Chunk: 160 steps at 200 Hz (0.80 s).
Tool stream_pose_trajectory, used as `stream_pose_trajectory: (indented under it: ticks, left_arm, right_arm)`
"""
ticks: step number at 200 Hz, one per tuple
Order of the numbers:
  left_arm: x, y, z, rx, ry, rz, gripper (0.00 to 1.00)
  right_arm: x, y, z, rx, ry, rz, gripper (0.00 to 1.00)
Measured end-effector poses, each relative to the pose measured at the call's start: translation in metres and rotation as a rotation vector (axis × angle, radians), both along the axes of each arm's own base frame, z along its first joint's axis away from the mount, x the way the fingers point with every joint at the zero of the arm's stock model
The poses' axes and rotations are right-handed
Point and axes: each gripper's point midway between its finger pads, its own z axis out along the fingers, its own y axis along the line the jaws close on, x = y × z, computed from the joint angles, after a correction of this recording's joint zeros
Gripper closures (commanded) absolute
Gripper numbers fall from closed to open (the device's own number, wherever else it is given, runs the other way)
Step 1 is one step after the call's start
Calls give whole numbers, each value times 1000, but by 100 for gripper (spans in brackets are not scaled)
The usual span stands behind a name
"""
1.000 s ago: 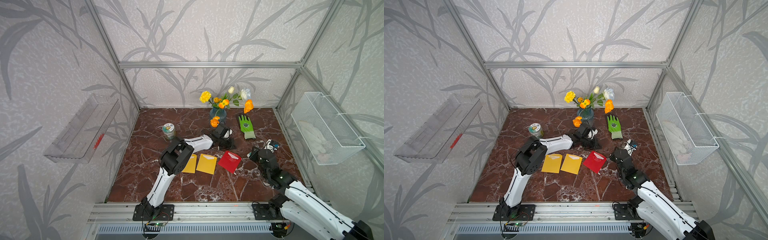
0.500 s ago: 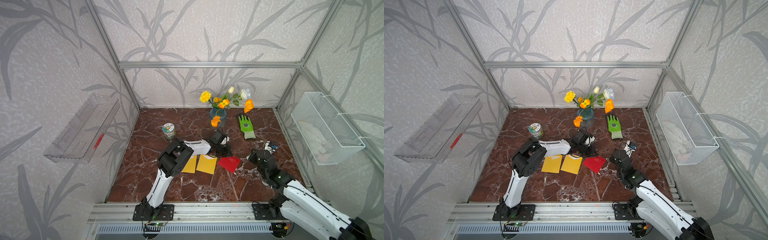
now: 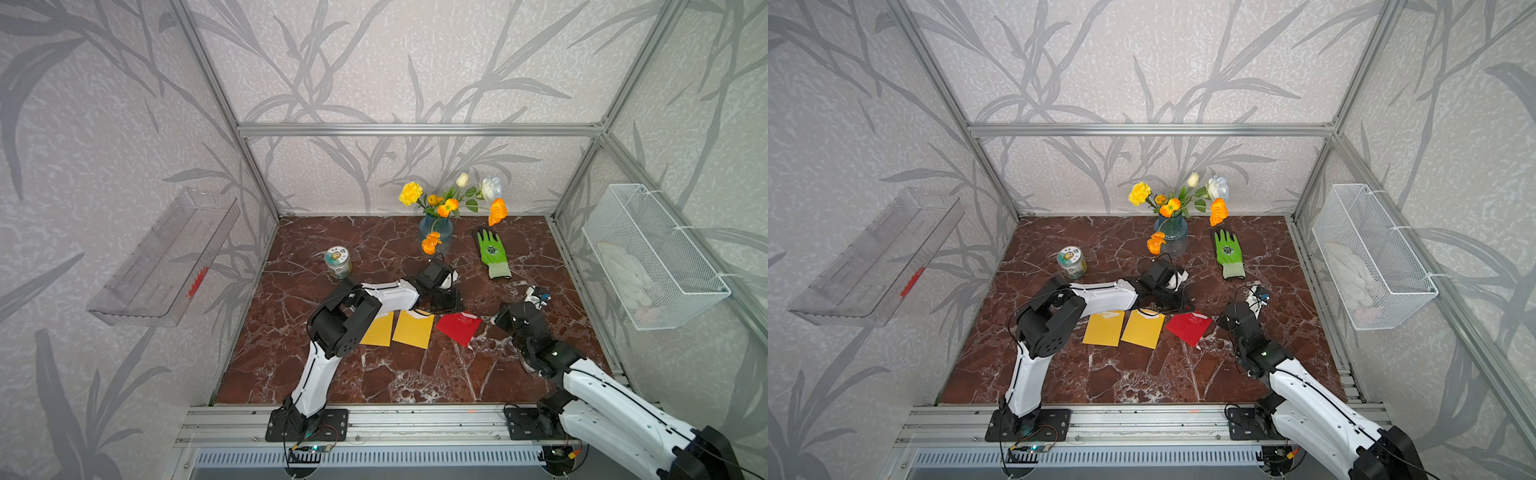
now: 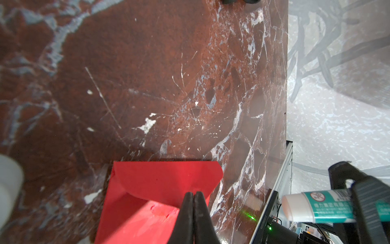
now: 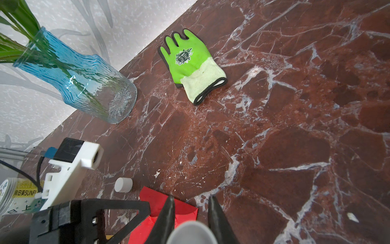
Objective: Seal the envelope with a glue stick
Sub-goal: Seal the envelope at the center of the board.
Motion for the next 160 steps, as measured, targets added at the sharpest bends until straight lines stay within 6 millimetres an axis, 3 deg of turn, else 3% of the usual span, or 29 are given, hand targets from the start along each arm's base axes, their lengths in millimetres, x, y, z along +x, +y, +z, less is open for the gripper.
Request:
stream_pose_trajectory:
  ticks: [33, 77, 160]
  left_arm:
    - [-2, 1, -3, 7, 6, -6, 95]
    - [-10, 9, -25, 71, 47, -28, 95]
    - [-17, 7, -24, 170, 19, -83, 96]
  right_arm:
    - [-1, -1, -2, 1, 4, -2, 100]
    - [-2, -1, -3, 6, 6, -7, 100]
    - [-4, -2, -7, 10, 10, -11, 100]
